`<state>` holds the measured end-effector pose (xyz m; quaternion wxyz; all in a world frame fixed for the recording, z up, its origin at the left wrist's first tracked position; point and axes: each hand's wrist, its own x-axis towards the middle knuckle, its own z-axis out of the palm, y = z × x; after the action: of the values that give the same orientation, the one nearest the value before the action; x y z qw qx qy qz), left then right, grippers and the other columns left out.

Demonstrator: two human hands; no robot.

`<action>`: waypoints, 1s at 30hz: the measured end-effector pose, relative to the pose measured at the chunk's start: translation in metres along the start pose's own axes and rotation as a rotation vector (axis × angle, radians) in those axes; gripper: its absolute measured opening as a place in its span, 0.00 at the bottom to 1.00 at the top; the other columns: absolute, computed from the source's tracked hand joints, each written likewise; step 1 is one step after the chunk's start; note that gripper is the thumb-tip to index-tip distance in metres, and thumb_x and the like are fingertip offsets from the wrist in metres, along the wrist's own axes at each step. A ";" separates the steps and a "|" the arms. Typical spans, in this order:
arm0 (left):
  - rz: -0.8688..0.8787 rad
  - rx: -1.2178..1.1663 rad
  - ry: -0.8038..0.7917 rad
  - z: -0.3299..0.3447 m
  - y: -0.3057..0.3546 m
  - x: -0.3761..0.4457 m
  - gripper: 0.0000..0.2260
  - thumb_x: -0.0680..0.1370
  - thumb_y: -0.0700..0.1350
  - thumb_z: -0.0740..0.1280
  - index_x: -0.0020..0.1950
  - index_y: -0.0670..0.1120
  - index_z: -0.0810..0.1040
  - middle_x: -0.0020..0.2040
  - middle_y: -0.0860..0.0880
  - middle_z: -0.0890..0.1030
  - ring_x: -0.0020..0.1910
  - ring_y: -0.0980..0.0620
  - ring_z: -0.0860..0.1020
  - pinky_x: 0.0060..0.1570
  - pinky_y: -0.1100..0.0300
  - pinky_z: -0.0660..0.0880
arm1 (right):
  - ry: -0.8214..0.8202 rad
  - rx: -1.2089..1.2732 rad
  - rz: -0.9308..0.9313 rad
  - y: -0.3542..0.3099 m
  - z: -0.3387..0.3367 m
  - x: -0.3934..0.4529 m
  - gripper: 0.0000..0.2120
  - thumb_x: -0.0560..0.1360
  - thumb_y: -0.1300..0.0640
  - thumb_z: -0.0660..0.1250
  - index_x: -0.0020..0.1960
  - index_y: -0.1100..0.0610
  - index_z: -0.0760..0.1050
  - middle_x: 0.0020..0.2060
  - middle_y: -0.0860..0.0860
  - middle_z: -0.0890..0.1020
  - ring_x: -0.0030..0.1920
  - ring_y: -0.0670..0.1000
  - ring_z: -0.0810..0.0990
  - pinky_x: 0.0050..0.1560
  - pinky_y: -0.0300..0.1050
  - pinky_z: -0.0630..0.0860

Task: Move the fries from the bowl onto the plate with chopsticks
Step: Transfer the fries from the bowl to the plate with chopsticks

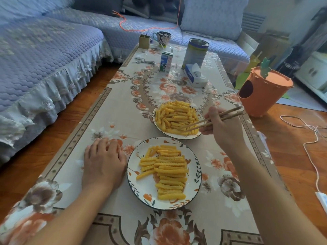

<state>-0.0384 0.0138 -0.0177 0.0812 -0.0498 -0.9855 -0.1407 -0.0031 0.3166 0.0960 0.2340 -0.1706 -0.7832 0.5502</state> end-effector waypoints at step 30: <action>-0.004 -0.002 0.006 0.001 0.000 0.002 0.16 0.80 0.49 0.62 0.66 0.46 0.78 0.68 0.39 0.76 0.71 0.38 0.70 0.73 0.40 0.64 | -0.147 0.059 0.077 -0.026 -0.007 -0.031 0.21 0.84 0.49 0.62 0.45 0.65 0.79 0.32 0.64 0.83 0.33 0.63 0.86 0.36 0.56 0.85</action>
<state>-0.0404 0.0139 -0.0188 0.0837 -0.0474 -0.9852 -0.1419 0.0260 0.2971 0.1167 0.1595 -0.1527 -0.7747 0.5926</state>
